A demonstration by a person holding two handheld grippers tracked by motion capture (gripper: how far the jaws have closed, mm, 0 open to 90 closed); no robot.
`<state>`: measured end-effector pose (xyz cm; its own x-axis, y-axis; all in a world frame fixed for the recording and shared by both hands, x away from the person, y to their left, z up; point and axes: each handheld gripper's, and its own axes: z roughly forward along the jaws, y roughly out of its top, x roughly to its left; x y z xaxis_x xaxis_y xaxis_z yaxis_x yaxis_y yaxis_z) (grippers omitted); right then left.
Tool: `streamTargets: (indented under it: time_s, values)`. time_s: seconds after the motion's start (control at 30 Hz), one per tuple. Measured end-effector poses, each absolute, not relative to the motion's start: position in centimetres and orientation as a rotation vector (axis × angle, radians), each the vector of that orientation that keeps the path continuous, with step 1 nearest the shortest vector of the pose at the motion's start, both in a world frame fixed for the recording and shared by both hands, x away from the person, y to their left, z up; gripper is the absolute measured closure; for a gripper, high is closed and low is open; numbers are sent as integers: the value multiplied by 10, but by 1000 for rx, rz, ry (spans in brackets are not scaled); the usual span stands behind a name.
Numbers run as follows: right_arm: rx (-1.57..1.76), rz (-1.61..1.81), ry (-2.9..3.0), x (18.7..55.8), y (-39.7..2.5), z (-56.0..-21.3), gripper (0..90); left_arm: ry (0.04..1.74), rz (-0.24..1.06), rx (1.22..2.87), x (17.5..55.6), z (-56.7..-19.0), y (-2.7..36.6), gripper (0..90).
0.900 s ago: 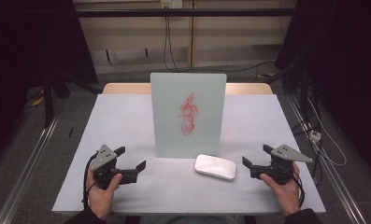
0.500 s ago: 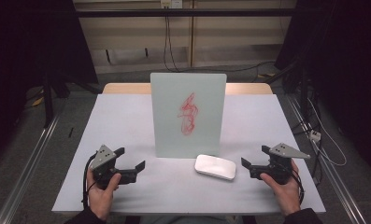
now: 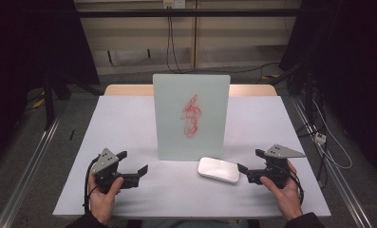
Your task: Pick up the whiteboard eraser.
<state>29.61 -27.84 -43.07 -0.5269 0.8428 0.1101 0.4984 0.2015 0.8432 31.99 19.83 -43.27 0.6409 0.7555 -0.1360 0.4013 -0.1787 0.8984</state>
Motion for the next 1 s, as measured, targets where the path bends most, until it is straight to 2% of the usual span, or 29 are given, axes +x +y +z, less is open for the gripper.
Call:
streamTargets:
  time_s: [0.4,0.6,1.0]
  values:
    - [1174,1221,2249,307,-257,-428,105,933,429,1803,318,-432,200,43]
    - [1082,1218,2332,311,-244,-424,78,932,424,1809,318,-433,200,43]
    - [894,1064,2507,321,-220,-419,142,928,421,1806,317,-433,199,43]
